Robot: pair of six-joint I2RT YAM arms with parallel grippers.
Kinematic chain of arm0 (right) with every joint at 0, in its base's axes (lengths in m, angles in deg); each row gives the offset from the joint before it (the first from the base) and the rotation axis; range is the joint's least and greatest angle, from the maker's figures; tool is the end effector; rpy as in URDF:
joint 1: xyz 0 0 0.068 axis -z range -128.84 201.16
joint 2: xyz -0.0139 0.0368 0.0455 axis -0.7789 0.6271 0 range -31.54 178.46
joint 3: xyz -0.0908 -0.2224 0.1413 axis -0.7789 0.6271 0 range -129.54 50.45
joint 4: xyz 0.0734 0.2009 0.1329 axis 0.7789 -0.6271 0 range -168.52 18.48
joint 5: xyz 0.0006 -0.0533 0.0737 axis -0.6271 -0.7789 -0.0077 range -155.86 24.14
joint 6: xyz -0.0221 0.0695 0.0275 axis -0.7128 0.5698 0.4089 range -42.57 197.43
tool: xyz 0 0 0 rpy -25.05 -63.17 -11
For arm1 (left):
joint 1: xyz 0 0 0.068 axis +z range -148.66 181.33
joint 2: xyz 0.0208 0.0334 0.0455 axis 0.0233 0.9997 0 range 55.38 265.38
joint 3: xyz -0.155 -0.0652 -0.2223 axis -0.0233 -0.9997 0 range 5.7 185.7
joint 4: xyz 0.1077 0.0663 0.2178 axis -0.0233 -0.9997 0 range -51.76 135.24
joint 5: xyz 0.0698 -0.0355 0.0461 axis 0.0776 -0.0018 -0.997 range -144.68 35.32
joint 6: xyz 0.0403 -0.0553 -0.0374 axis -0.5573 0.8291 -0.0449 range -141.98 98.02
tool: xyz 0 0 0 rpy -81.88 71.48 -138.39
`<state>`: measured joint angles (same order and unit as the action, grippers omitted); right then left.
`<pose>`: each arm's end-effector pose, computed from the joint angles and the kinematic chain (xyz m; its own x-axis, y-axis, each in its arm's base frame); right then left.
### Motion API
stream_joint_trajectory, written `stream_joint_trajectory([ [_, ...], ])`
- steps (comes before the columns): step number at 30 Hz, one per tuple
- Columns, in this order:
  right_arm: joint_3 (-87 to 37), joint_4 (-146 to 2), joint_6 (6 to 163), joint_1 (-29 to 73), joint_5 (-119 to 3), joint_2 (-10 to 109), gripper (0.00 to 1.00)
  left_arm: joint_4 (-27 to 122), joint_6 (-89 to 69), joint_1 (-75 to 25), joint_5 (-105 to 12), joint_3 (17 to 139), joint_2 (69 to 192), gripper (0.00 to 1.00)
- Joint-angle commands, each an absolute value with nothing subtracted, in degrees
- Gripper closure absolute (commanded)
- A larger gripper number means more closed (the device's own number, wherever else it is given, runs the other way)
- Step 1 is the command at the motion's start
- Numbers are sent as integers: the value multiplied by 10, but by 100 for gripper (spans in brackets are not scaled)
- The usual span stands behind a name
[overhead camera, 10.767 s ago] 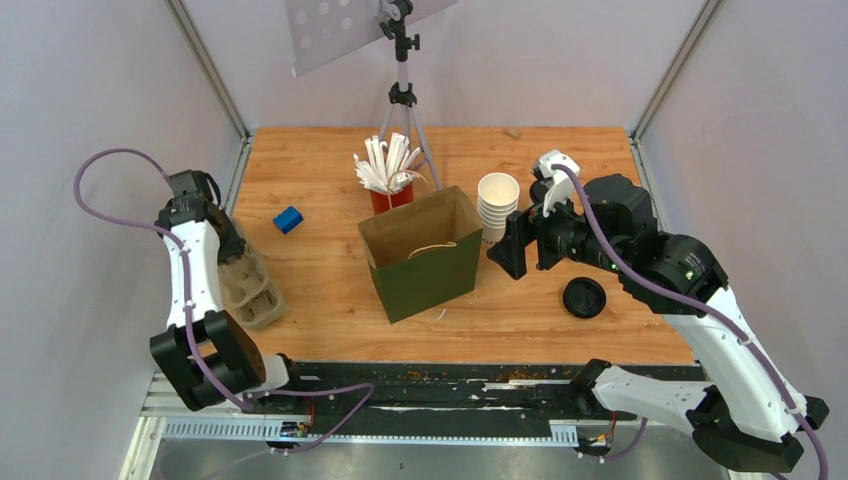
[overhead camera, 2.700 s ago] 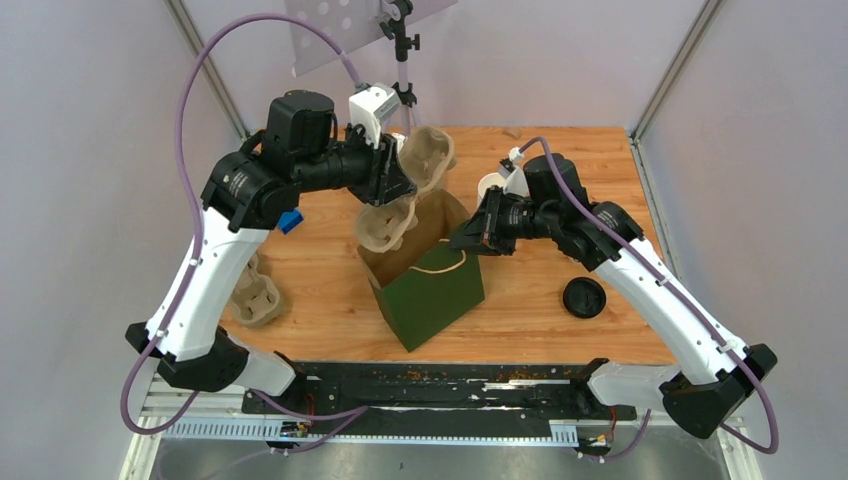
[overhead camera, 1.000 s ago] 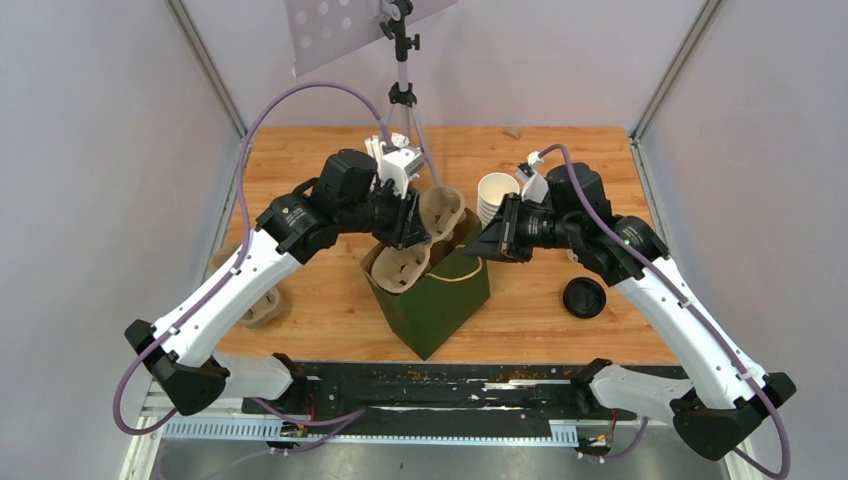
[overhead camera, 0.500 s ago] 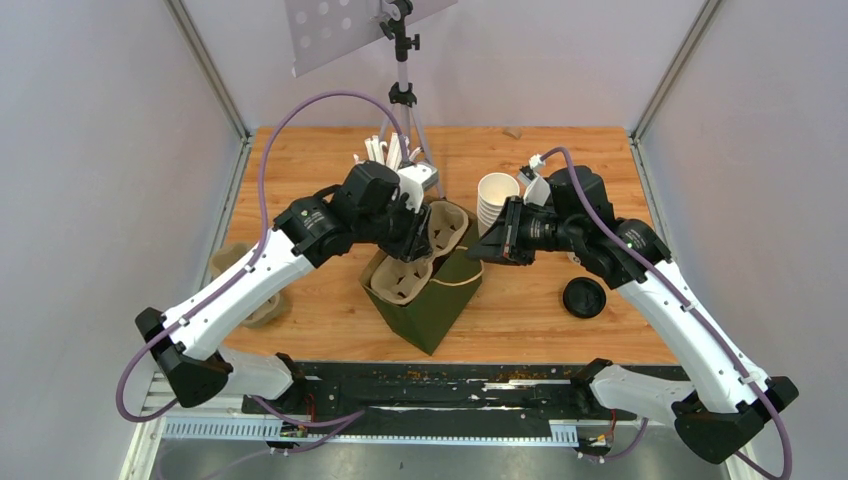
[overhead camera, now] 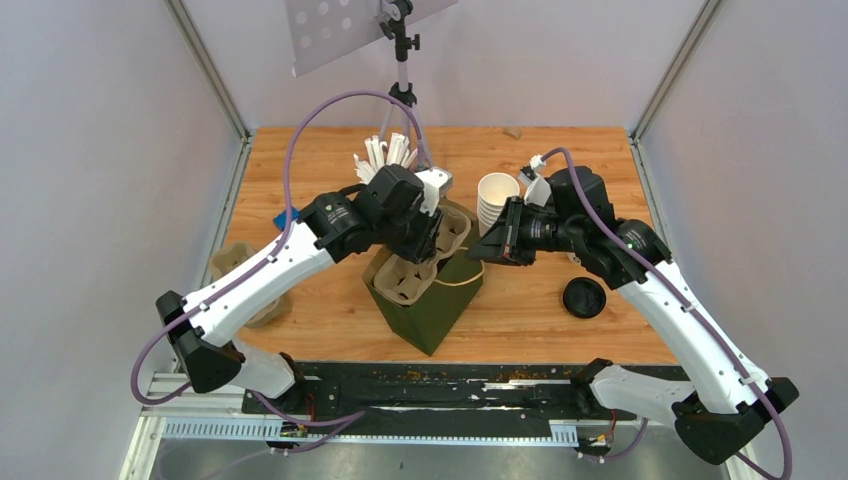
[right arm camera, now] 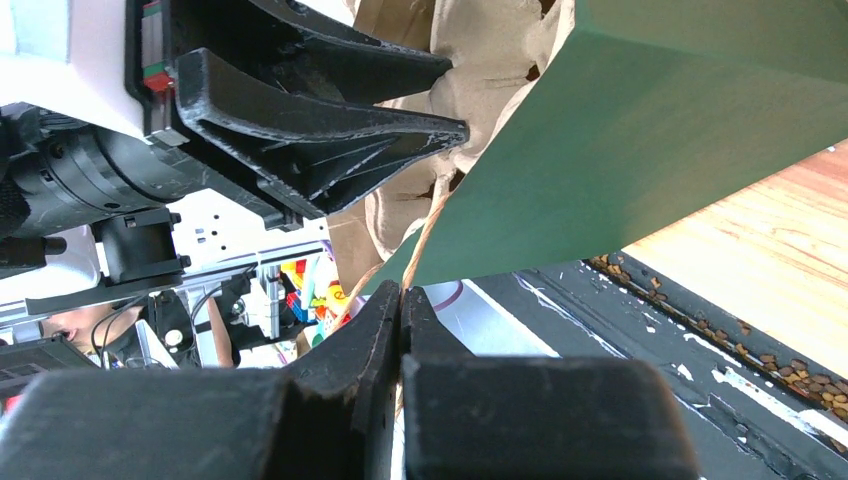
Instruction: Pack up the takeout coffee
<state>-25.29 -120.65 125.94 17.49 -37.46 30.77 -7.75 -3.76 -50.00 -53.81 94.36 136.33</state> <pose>0.1625 0.1465 0.3883 -0.9278 0.1736 -0.3302 -0.1725 0.5853 0.7923 0.1873 -0.2356 0.3713 -0.6678 0.3342 -0.6651 0.6091 0.7589 -0.2303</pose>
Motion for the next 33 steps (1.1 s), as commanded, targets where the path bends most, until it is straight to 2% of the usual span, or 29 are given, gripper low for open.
stream_joint_trajectory([
  [1, -249, -1193, 1258, 177, -381, 294, 100, -96, -14, -506, -569, 968, 1372, 74],
  [22, -235, -1191, 1254, 177, -386, 299, 100, -106, 0, -527, -587, 942, 1407, 71],
  [33, -221, -1180, 1260, 177, -388, 296, 99, -94, 6, -531, -583, 933, 1406, 55],
])
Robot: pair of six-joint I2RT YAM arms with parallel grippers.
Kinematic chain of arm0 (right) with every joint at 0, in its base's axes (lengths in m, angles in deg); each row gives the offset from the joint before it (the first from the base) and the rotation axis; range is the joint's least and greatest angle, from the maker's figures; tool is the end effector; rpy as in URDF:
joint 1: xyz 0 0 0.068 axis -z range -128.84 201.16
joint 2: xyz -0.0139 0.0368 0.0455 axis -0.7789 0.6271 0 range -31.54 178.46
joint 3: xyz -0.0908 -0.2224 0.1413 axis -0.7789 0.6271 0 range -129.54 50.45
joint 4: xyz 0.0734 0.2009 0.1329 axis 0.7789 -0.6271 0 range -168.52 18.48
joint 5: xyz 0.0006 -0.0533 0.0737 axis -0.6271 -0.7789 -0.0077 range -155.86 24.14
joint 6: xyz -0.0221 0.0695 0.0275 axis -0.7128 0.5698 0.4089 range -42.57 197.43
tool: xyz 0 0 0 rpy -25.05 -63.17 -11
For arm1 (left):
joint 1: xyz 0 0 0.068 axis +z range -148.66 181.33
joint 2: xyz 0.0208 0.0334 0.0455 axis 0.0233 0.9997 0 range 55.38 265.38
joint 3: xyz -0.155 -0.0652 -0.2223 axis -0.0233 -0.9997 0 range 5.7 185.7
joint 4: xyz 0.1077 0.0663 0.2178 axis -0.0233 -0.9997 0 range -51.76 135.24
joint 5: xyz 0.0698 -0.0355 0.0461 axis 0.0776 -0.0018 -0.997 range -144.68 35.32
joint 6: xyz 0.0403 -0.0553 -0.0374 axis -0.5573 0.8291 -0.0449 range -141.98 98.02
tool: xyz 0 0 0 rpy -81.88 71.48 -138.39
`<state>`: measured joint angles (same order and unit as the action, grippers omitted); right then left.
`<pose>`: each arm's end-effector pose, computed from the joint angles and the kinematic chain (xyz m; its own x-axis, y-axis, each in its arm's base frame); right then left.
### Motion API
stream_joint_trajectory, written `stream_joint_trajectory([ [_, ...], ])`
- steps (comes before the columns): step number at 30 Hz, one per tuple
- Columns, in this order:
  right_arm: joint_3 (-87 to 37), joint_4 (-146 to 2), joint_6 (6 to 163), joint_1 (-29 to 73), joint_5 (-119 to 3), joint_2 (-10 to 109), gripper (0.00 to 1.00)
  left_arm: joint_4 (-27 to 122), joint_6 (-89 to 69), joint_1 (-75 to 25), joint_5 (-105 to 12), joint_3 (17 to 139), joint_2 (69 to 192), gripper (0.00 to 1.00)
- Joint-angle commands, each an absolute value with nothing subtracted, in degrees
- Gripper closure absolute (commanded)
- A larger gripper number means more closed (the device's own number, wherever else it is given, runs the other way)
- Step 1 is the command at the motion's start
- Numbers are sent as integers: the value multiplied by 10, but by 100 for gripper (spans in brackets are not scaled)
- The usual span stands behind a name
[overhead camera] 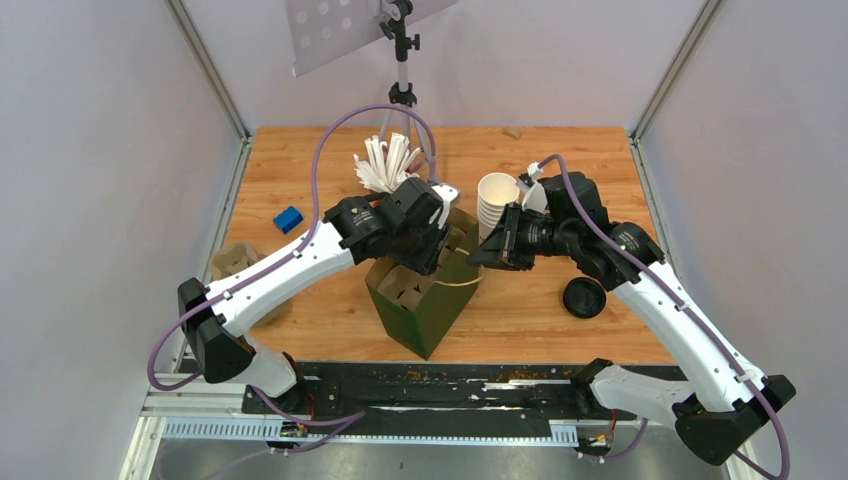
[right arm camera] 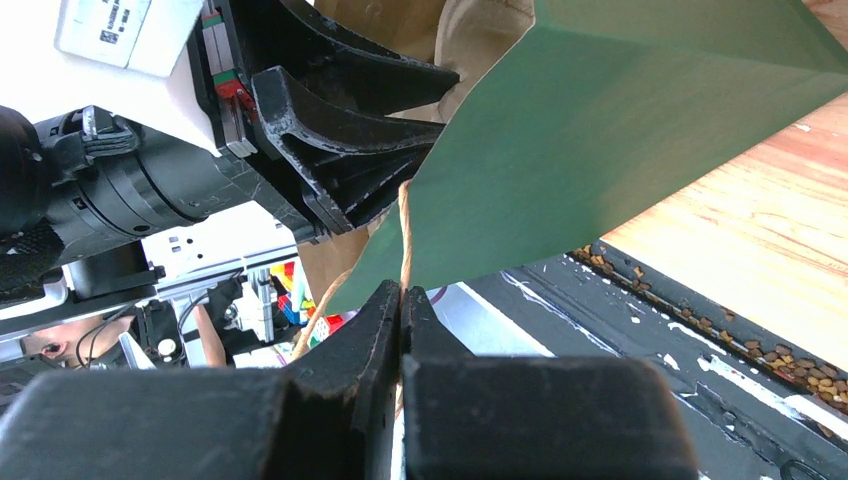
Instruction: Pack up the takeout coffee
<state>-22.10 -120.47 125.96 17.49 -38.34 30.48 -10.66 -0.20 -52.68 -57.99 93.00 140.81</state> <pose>0.1637 0.1462 0.3714 -0.9366 0.1745 -0.3038 -0.1378 0.6138 0.7773 0.1874 -0.2515 0.3367 -0.7339 0.3802 -0.5629 0.5552 0.8132 -0.1746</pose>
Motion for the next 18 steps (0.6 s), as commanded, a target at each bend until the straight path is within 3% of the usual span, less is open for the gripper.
stream_joint_trajectory([
  [1, -219, -1179, 1260, 176, -388, 296, 98, -94, 6, -531, -583, 935, 1406, 52],
  [18, -215, -1176, 1265, 176, -394, 294, 93, -93, 11, -531, -567, 1005, 1406, 39],
])
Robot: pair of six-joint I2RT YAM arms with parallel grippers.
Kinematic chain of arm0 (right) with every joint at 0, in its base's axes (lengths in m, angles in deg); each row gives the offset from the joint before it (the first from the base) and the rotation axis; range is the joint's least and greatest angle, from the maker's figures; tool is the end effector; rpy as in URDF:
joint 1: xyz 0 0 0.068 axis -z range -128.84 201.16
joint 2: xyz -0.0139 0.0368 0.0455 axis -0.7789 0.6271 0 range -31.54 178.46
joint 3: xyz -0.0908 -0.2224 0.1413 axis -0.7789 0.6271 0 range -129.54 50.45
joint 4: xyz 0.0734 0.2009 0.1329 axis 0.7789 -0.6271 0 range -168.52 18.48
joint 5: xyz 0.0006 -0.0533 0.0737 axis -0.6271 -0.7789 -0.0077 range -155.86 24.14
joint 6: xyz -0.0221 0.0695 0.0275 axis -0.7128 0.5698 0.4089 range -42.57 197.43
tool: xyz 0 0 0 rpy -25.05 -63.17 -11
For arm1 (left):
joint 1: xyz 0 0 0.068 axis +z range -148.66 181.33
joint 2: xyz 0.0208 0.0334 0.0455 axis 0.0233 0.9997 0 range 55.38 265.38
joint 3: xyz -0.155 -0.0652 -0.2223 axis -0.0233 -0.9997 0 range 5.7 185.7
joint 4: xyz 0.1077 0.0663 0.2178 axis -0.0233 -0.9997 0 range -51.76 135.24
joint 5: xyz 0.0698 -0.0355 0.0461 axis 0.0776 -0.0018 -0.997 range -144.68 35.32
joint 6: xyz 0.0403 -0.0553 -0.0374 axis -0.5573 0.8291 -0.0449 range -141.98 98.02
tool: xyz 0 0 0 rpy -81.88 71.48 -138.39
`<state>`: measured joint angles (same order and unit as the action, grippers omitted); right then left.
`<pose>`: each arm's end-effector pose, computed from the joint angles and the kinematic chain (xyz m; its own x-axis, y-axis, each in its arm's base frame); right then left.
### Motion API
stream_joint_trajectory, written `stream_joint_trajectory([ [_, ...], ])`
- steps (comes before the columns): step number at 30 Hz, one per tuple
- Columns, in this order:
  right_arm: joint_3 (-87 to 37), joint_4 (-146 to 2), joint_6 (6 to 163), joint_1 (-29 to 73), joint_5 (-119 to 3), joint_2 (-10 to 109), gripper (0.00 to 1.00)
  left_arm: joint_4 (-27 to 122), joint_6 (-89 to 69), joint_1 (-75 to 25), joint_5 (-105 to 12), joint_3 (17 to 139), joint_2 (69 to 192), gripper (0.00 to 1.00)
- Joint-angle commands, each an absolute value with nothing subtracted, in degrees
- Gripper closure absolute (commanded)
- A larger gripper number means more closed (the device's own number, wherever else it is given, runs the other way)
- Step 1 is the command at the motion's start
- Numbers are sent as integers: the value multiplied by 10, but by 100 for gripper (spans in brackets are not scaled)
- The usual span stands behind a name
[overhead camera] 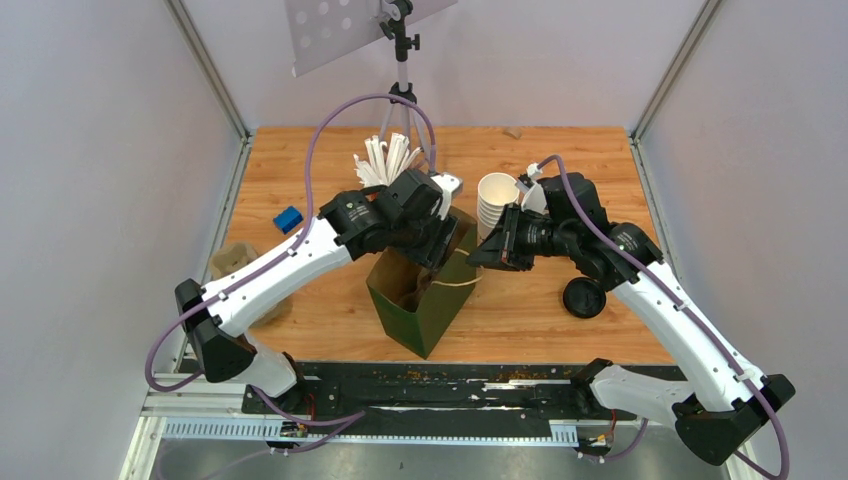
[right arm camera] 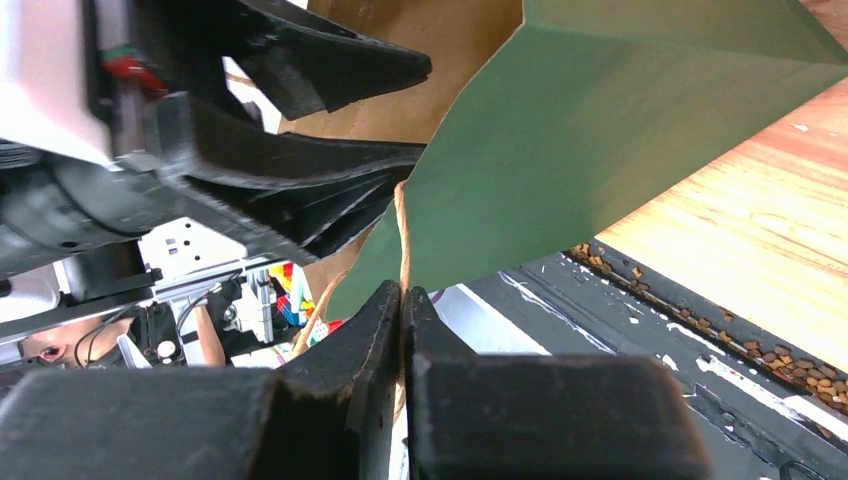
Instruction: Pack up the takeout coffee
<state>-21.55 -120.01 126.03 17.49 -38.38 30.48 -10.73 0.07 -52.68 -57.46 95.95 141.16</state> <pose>0.1644 0.1466 0.3691 -0.9370 0.1754 -0.3021 -0.1355 0.6146 0.7771 0.1889 -0.2545 0.3510 -0.7229 0.3573 -0.5914 0.5600 0.8043 -0.1986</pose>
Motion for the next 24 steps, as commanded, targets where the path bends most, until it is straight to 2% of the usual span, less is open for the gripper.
stream_joint_trajectory([
  [1, -216, -1177, 1266, 177, -395, 294, 93, -90, 12, -531, -566, 1009, 1406, 37],
  [3, -218, -1178, 1266, 176, -399, 293, 90, -85, 14, -531, -562, 1017, 1405, 30],
  [5, -222, -1180, 1268, 176, -405, 291, 84, -82, 17, -531, -556, 1030, 1406, 23],
  [6, -225, -1182, 1268, 176, -407, 291, 80, -80, 19, -531, -554, 1034, 1406, 18],
  [7, -230, -1187, 1267, 176, -411, 291, 75, -75, 20, -530, -554, 1037, 1406, 5],
  [8, -237, -1195, 1263, 177, -417, 292, 67, -69, 19, -531, -554, 1038, 1404, 1],
  [9, -245, -1207, 1257, 177, -424, 294, 61, -61, 16, -531, -555, 1036, 1402, 0],
  [16, -274, -1253, 1209, 176, -469, 283, 31, -73, 5, -530, -563, 1081, 1406, 0],
  [24, -336, -1320, 1085, 177, -544, 266, 14, -80, 3, -531, -634, 1136, 1384, 0],
])
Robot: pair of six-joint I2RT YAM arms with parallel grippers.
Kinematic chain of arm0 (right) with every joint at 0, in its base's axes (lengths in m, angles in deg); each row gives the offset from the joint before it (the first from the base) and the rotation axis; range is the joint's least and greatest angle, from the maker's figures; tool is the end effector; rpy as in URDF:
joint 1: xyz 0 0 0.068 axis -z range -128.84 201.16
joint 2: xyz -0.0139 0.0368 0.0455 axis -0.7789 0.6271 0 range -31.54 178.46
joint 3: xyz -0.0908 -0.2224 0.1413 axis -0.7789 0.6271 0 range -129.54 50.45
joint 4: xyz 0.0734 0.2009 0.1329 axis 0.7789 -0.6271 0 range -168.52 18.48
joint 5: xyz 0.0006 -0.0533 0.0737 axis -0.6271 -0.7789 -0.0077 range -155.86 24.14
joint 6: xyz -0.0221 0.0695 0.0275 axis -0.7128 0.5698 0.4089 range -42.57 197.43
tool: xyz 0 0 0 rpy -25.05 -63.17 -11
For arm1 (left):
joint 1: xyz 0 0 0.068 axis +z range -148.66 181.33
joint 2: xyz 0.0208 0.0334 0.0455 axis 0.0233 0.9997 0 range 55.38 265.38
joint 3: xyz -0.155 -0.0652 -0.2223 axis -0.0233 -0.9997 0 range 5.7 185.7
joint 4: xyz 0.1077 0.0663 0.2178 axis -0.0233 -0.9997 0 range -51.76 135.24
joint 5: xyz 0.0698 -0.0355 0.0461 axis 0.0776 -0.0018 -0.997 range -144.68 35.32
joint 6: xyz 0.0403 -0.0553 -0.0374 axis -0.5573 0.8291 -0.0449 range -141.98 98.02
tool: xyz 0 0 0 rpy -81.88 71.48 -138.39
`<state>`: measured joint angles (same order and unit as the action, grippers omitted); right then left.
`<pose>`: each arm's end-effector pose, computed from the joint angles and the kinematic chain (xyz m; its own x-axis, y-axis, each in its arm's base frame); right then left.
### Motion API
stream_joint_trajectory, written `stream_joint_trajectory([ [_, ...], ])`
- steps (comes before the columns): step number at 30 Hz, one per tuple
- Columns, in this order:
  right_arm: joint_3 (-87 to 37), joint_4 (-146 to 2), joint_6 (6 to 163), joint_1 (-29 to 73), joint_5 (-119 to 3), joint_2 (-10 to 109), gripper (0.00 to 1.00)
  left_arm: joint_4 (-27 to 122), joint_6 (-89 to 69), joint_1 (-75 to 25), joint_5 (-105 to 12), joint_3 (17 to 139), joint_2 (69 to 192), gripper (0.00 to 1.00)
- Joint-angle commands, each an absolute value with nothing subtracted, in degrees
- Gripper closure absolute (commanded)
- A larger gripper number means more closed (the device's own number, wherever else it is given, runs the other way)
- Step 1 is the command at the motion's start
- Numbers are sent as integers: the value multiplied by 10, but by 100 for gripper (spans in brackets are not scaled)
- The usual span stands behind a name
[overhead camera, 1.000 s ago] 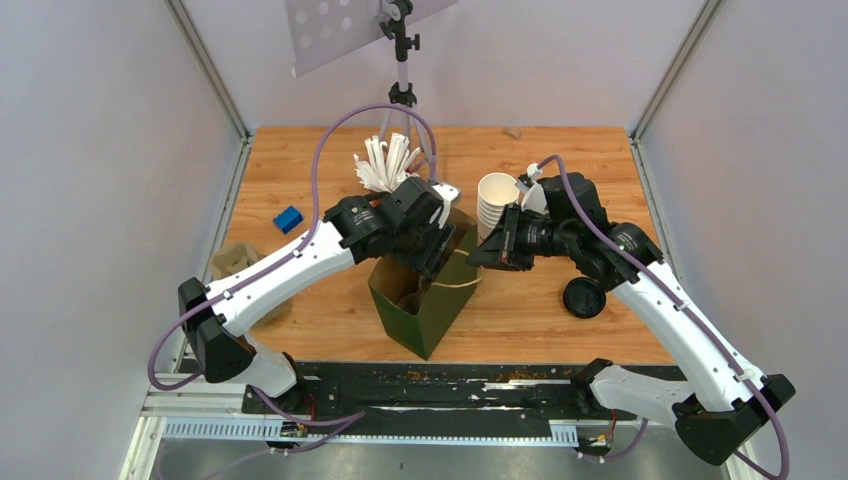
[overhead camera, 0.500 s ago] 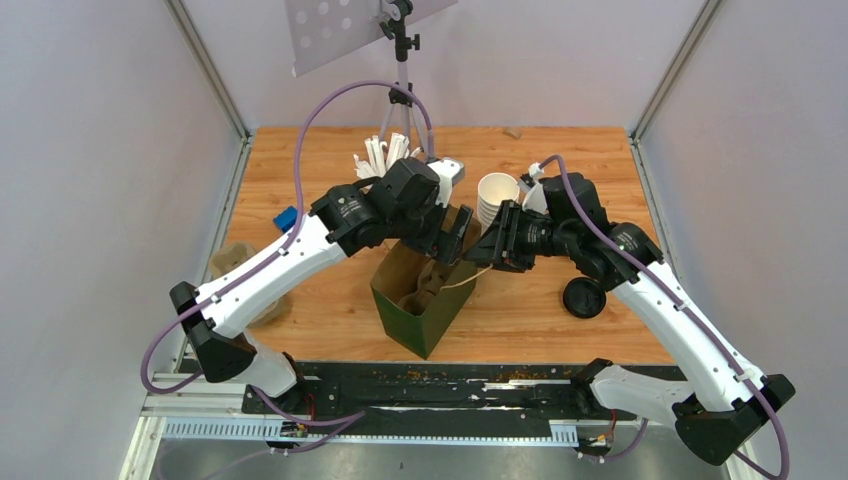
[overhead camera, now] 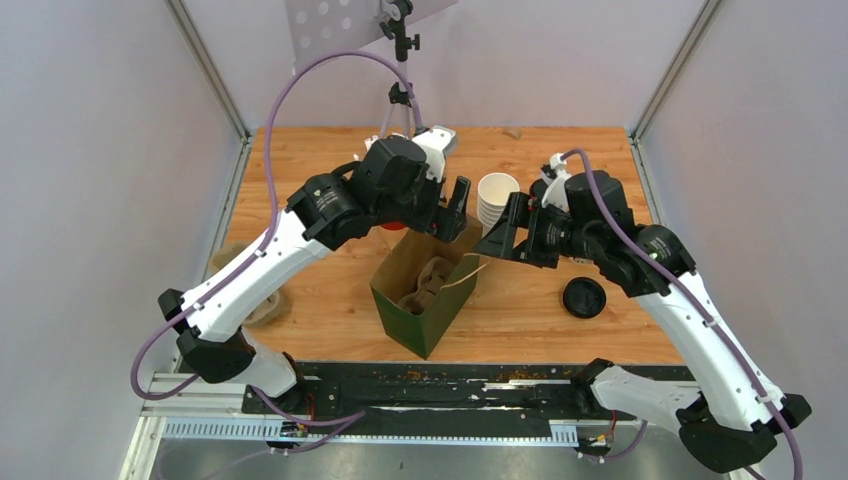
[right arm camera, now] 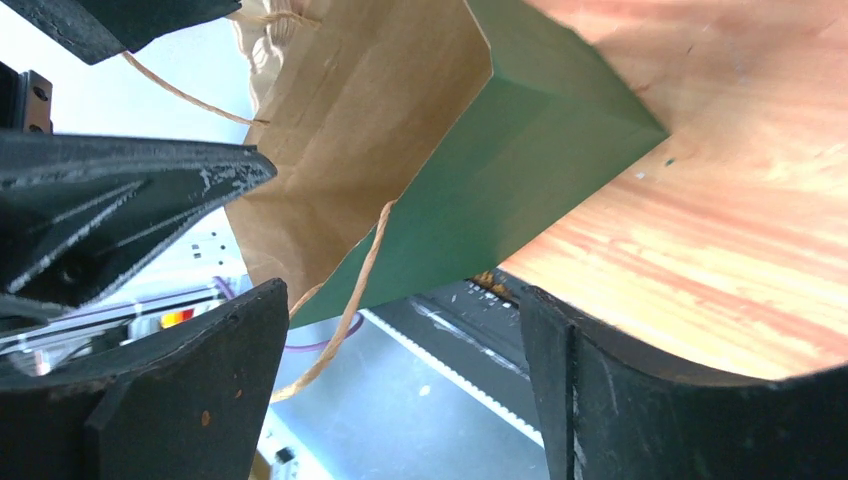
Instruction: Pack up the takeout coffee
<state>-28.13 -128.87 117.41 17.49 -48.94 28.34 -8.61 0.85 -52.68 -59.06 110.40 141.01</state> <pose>0.1515 0.1244 0.3934 -0.8606 0.1653 -0.4818 -0.2176 0.7359 0.6412 0.1904 -0.2535 0.4361 -0.6076 0.1783 -0.7740 0.5796 0.7658 -0.2786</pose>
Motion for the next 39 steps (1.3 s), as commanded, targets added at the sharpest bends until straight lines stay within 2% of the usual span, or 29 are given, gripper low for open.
stream_joint_trajectory([
  [1, -345, -1325, 1069, 176, -553, 266, 11, -83, 4, -531, -645, 1143, 1381, 0],
  [5, -370, -1325, 1018, 176, -571, 265, 3, -96, 8, -531, -689, 1156, 1357, 0],
  [12, -418, -1274, 916, 177, -560, 289, 5, -106, 18, -531, -722, 1170, 1320, 0],
  [19, -484, -1248, 845, 176, -532, 366, 5, -251, 57, -531, -815, 1231, 1310, 0],
  [23, -502, -1262, 786, 176, -533, 412, 5, -262, 110, -531, -837, 1147, 1248, 0],
  [31, -528, -1294, 745, 176, -550, 473, 7, -170, 168, -531, -767, 918, 1114, 0],
  [39, -557, -1310, 765, 177, -521, 516, 17, -139, 166, -531, -679, 838, 1071, 3],
])
